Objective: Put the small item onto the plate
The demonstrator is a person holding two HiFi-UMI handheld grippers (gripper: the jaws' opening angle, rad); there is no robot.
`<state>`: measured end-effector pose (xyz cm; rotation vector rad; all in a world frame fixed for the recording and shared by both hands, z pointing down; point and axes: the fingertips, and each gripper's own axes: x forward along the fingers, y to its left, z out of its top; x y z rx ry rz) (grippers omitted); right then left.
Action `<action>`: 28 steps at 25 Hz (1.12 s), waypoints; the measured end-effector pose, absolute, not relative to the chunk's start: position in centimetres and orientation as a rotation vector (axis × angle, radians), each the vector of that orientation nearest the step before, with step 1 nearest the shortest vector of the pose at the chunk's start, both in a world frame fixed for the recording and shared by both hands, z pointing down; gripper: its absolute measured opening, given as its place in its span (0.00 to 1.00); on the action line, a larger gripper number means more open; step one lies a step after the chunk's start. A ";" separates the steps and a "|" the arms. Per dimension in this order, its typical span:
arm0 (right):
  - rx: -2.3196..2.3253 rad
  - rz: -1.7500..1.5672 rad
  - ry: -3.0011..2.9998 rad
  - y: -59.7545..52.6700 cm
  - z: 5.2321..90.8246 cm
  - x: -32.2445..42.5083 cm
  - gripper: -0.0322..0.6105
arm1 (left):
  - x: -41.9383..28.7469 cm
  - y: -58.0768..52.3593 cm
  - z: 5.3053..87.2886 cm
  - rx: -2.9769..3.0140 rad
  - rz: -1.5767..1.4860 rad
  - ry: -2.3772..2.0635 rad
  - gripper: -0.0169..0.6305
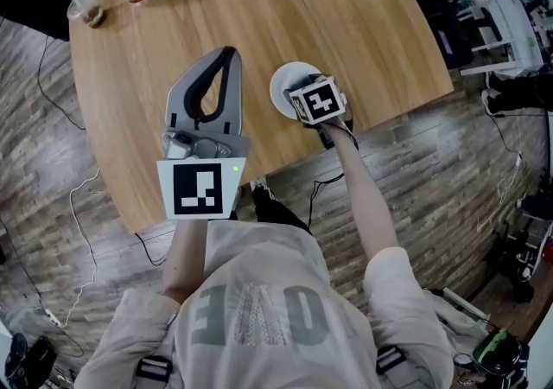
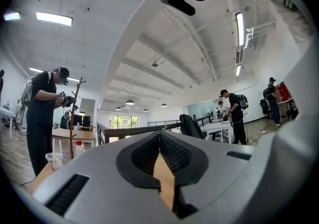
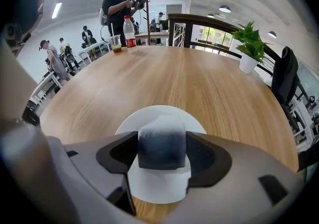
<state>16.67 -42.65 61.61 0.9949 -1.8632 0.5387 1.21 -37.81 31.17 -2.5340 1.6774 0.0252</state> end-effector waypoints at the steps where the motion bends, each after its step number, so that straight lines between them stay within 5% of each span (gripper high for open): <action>1: 0.995 0.544 -1.861 -42.7 61.7 16.7 0.52 | 1.2 -37.8 31.3 -2.531 0.023 1.680 0.04; 18: 1.059 0.546 -1.952 -43.3 60.6 15.9 0.54 | 1.1 -37.9 31.4 -2.539 0.027 1.687 0.04; 28: 1.242 0.313 -2.332 -44.8 44.0 12.4 0.54 | 1.1 -36.8 29.3 -2.516 0.108 1.650 0.04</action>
